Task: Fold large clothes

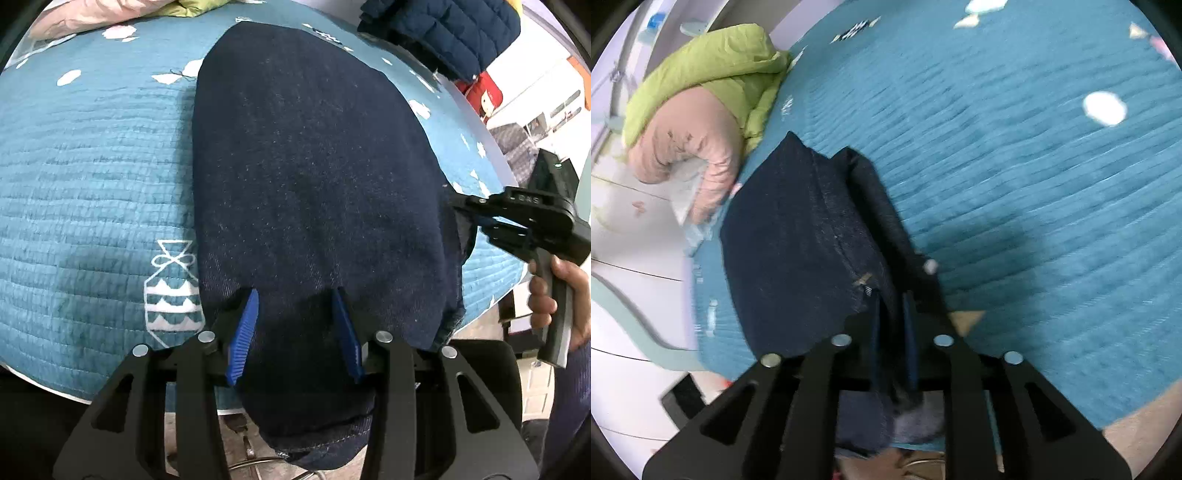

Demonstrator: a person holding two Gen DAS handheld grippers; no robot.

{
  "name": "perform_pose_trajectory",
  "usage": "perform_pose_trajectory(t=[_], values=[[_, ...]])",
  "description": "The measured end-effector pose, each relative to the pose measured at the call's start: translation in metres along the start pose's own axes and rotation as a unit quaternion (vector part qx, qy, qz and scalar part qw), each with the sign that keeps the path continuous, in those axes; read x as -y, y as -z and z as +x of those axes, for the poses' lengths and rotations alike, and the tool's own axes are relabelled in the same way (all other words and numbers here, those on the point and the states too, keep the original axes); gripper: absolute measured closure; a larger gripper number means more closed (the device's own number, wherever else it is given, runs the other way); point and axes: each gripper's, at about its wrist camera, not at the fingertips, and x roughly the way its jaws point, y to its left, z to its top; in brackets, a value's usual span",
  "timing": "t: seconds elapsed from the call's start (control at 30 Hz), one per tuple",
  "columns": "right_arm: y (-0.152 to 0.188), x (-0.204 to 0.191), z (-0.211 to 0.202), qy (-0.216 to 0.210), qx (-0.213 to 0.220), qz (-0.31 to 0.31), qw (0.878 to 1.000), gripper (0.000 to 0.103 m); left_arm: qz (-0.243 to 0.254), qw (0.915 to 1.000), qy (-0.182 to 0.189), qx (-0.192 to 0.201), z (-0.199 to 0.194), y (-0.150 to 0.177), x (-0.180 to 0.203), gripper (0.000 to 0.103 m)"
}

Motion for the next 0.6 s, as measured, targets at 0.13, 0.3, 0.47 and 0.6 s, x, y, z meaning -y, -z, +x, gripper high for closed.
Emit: perform_pose_trajectory(t=[0.13, 0.3, 0.47, 0.6], values=[[0.020, -0.029, -0.036, 0.059, 0.070, -0.075, 0.993, 0.082, 0.009, 0.9999, 0.003, -0.005, -0.006, 0.000, 0.005, 0.062], [0.050, -0.070, -0.029, -0.056, 0.063, -0.110, 0.990, 0.086, 0.027, 0.9995, 0.010, -0.007, -0.021, 0.010, 0.016, 0.062], [0.072, -0.074, 0.053, -0.034, -0.016, -0.109, 0.993, 0.102, 0.035, 0.9990, 0.024, 0.013, -0.049, -0.001, 0.017, 0.061], [0.085, -0.023, 0.087, -0.075, -0.029, -0.053, 0.995, 0.103, 0.043, 0.9982, 0.024, 0.035, -0.058, -0.034, 0.019, 0.060]])
